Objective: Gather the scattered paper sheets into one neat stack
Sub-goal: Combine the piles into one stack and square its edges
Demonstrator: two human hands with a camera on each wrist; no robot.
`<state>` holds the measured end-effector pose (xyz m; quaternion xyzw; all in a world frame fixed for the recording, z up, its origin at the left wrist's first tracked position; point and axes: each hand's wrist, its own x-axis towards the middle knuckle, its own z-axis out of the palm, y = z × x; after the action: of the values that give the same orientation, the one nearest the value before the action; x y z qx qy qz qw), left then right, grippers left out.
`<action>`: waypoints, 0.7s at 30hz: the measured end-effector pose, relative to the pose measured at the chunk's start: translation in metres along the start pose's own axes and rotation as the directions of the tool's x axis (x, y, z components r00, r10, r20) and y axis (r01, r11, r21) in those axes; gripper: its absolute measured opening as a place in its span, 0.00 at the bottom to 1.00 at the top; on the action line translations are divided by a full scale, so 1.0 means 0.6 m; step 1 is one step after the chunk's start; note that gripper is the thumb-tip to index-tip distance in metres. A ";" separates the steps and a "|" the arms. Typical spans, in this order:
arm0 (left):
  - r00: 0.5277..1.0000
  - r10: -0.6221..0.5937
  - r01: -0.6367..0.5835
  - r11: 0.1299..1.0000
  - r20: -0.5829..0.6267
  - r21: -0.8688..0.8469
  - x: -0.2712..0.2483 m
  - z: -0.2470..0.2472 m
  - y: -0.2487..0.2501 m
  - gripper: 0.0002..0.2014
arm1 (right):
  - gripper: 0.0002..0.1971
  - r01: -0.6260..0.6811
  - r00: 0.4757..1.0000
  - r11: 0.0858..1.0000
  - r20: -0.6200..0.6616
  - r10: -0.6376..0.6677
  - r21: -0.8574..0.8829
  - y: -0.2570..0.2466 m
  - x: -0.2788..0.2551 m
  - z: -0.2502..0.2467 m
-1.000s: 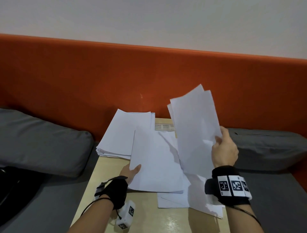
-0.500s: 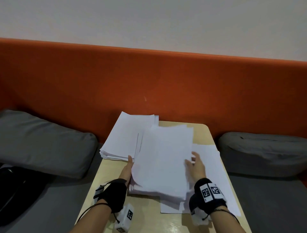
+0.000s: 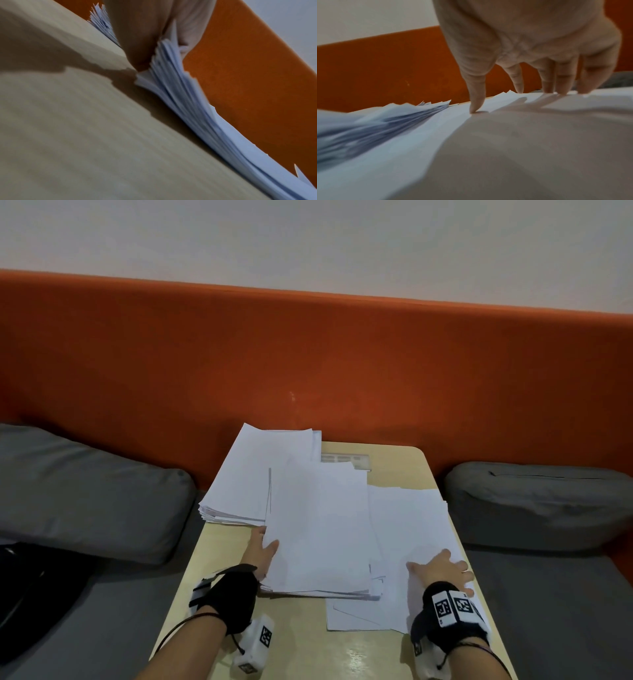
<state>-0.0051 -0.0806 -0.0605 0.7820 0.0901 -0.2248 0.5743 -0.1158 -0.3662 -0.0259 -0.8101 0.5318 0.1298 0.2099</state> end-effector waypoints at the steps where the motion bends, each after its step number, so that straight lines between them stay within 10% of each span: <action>1: 1.000 0.026 -0.026 1.000 0.009 -0.011 0.000 0.001 0.001 0.20 | 0.39 -0.009 1.000 1.000 0.003 0.009 0.010 -0.001 0.002 -0.001; 21: 0.995 0.085 -0.087 0.996 -0.057 -0.036 0.001 0.012 -0.009 0.29 | 0.42 0.146 0.986 0.988 -0.076 -0.149 -0.040 -0.007 -0.027 0.021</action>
<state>-0.0085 -0.0855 -0.0669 0.7799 0.0766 -0.1762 0.5957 -0.1184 -0.3458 -0.0295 -0.8552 0.4759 0.0911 0.1841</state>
